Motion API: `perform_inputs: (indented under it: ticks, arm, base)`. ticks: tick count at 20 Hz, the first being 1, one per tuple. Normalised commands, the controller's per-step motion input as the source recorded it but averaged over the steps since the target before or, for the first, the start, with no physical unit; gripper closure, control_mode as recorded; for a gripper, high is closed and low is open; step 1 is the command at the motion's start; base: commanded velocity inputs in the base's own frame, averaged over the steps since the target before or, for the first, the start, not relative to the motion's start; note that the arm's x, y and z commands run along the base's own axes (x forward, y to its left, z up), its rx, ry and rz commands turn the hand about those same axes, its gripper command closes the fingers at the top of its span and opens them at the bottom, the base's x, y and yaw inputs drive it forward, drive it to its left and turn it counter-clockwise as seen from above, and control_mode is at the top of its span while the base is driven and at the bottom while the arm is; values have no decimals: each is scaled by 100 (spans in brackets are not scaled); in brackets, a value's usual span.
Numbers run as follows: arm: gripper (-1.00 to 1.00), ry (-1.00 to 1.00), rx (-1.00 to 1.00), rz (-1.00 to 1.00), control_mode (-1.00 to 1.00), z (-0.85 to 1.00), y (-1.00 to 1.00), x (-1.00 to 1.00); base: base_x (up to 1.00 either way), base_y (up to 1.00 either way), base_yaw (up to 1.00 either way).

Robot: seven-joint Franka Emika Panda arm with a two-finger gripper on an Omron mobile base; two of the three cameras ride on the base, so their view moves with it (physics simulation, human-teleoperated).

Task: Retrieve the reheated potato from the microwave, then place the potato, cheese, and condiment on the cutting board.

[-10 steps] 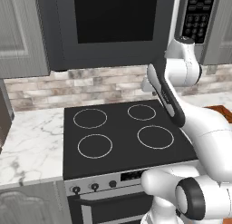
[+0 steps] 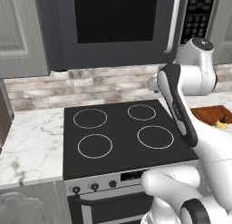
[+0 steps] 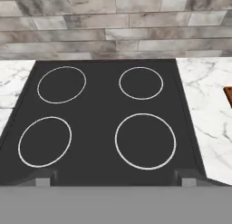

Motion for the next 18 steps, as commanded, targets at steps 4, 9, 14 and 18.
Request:
perform_inputs:
  ticks: [4,9,14,18]
  arm:
    - [-100,-45,0,0,-100,69,-15,-22]
    - [-100,-30,0,-1,-100,80,-15,0]
    - [-100,-11,0,0,-100,68,-20,2]
    - [-100,1,0,0,-100,46,-11,31]
  base:
    - [0,0,0]
    - [0,0,0]
    - [0,0,0]
    - [0,0,0]
